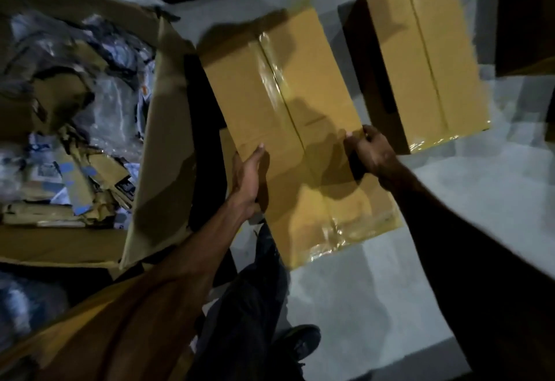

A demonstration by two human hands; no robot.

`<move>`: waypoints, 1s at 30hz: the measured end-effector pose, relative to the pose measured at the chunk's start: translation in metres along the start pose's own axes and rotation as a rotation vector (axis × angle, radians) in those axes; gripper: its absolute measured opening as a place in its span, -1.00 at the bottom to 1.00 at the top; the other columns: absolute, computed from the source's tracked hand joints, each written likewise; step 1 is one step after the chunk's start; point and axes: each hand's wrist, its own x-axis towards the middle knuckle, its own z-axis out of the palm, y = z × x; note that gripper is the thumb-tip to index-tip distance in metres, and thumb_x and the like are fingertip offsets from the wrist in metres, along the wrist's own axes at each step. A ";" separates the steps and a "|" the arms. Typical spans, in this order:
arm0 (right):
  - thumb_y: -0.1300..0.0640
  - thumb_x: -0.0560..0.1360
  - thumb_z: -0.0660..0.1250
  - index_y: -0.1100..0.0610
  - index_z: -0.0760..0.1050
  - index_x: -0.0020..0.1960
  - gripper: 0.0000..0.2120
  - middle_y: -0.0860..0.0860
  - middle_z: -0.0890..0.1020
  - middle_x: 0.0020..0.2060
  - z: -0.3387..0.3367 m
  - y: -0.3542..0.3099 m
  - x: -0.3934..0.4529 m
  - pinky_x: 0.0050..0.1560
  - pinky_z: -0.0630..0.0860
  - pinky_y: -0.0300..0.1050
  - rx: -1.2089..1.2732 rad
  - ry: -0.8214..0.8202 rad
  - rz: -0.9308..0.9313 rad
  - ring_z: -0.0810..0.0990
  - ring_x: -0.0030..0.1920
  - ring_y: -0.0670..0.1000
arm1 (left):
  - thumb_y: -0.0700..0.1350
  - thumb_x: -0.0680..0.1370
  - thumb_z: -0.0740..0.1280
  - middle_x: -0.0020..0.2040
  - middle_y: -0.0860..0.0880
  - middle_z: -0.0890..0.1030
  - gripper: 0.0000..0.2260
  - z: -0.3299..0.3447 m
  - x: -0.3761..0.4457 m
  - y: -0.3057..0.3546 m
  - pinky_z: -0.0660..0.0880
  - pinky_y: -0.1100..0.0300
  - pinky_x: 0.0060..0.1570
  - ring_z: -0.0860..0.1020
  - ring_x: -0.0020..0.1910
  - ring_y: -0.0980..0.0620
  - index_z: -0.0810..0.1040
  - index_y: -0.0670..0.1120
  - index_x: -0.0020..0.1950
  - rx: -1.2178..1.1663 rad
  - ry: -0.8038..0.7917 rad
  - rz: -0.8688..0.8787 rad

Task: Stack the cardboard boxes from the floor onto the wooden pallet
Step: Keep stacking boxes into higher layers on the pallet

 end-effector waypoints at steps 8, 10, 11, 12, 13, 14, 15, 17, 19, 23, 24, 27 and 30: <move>-0.29 0.54 0.42 0.00 0.46 0.24 -0.54 0.05 0.64 0.14 -0.092 0.028 -0.152 0.14 0.63 0.11 0.244 0.219 0.012 0.65 0.13 0.10 | 0.13 0.59 0.44 0.29 -0.05 0.69 -0.58 0.022 -0.136 0.051 0.54 -0.21 0.35 0.63 0.30 -0.12 0.58 0.05 0.42 0.168 -0.317 0.181; -0.26 0.59 0.40 0.05 0.46 0.25 -0.56 0.04 0.64 0.11 -0.119 0.039 -0.197 -0.01 0.61 0.01 0.314 0.249 0.022 0.65 0.10 0.07 | -0.02 0.63 0.43 0.32 -0.13 0.66 -0.60 0.034 -0.175 0.060 0.54 -0.15 0.37 0.61 0.34 -0.16 0.55 -0.03 0.45 0.153 -0.376 0.209; -0.24 0.60 0.39 0.06 0.45 0.24 -0.57 0.03 0.63 0.10 -0.131 0.047 -0.220 -0.04 0.59 -0.01 0.346 0.276 0.022 0.64 0.08 0.04 | -0.05 0.62 0.45 0.33 -0.11 0.66 -0.59 0.039 -0.194 0.063 0.55 -0.09 0.37 0.59 0.36 -0.16 0.54 -0.05 0.46 0.162 -0.393 0.210; -0.24 0.60 0.39 0.06 0.44 0.21 -0.58 0.03 0.63 0.10 -0.143 0.054 -0.244 -0.03 0.59 0.00 0.381 0.308 0.017 0.64 0.08 0.04 | -0.05 0.61 0.46 0.31 -0.06 0.66 -0.57 0.044 -0.215 0.065 0.55 0.00 0.34 0.59 0.36 -0.13 0.54 -0.05 0.47 0.194 -0.410 0.215; -0.24 0.60 0.40 0.05 0.43 0.16 -0.61 0.04 0.64 0.11 -0.154 0.064 -0.268 0.01 0.60 0.03 0.423 0.341 0.012 0.65 0.08 0.05 | -0.05 0.62 0.46 0.28 -0.01 0.67 -0.58 0.049 -0.238 0.066 0.55 0.06 0.31 0.59 0.35 -0.10 0.54 -0.04 0.47 0.250 -0.433 0.232; -0.23 0.59 0.41 0.02 0.41 0.11 -0.64 0.05 0.65 0.11 -0.164 0.073 -0.292 0.04 0.61 0.06 0.468 0.377 0.004 0.65 0.08 0.06 | -0.05 0.63 0.44 0.26 0.02 0.67 -0.60 0.052 -0.260 0.066 0.56 0.04 0.31 0.60 0.34 -0.08 0.54 -0.02 0.47 0.293 -0.468 0.250; -0.22 0.59 0.42 0.01 0.40 0.07 -0.66 0.08 0.66 0.12 -0.174 0.081 -0.318 0.04 0.61 0.07 0.513 0.408 -0.007 0.66 0.06 0.06 | -0.04 0.63 0.44 0.27 0.01 0.68 -0.60 0.056 -0.284 0.063 0.56 -0.04 0.33 0.61 0.32 -0.08 0.54 0.00 0.47 0.328 -0.507 0.266; -0.15 0.61 0.43 0.03 0.38 0.06 -0.68 0.11 0.66 0.09 -0.191 0.102 -0.368 -0.05 0.59 0.03 0.594 0.472 -0.011 0.66 0.00 0.05 | -0.03 0.63 0.44 0.29 0.00 0.69 -0.60 0.066 -0.332 0.056 0.54 -0.17 0.37 0.64 0.29 -0.07 0.55 0.02 0.47 0.391 -0.564 0.327; -0.12 0.62 0.43 0.06 0.38 0.08 -0.68 0.09 0.65 0.05 -0.207 0.126 -0.420 -0.09 0.55 0.00 0.663 0.557 -0.020 0.64 -0.05 0.04 | -0.05 0.64 0.42 0.29 0.00 0.69 -0.62 0.079 -0.382 0.048 0.55 -0.15 0.34 0.65 0.27 -0.05 0.56 0.03 0.47 0.469 -0.611 0.420; -0.09 0.62 0.43 0.09 0.42 0.15 -0.68 0.04 0.63 0.02 -0.232 0.181 -0.526 -0.09 0.51 -0.06 0.789 0.750 -0.031 0.59 -0.04 0.00 | -0.10 0.65 0.41 0.27 0.13 0.67 -0.65 0.116 -0.486 0.024 0.55 0.14 0.23 0.64 0.20 0.13 0.53 0.05 0.44 0.582 -0.788 0.580; -0.06 0.62 0.43 0.10 0.43 0.16 -0.70 0.02 0.62 0.01 -0.237 0.196 -0.552 -0.10 0.50 -0.09 0.824 0.811 -0.032 0.58 -0.05 -0.03 | -0.12 0.65 0.41 0.27 0.21 0.62 -0.63 0.126 -0.512 0.016 0.53 0.23 0.19 0.63 0.18 0.18 0.49 0.08 0.44 0.596 -0.832 0.597; 0.00 0.62 0.45 0.07 0.47 0.13 -0.78 -0.05 0.61 -0.01 -0.248 0.235 -0.623 -0.10 0.49 -0.20 0.930 1.023 -0.026 0.57 -0.03 -0.07 | -0.05 0.60 0.48 0.32 0.20 0.55 -0.48 0.157 -0.586 -0.009 0.53 0.14 0.27 0.61 0.28 0.05 0.43 0.04 0.55 0.667 -0.972 0.661; 0.06 0.62 0.44 0.17 0.48 0.26 -0.70 -0.01 0.59 0.04 -0.254 0.268 -0.693 -0.03 0.52 -0.33 1.030 1.230 -0.008 0.56 0.02 -0.07 | -0.05 0.59 0.49 0.26 0.06 0.68 -0.52 0.186 -0.655 -0.038 0.61 -0.04 0.28 0.66 0.22 0.03 0.50 0.02 0.50 0.737 -1.134 0.732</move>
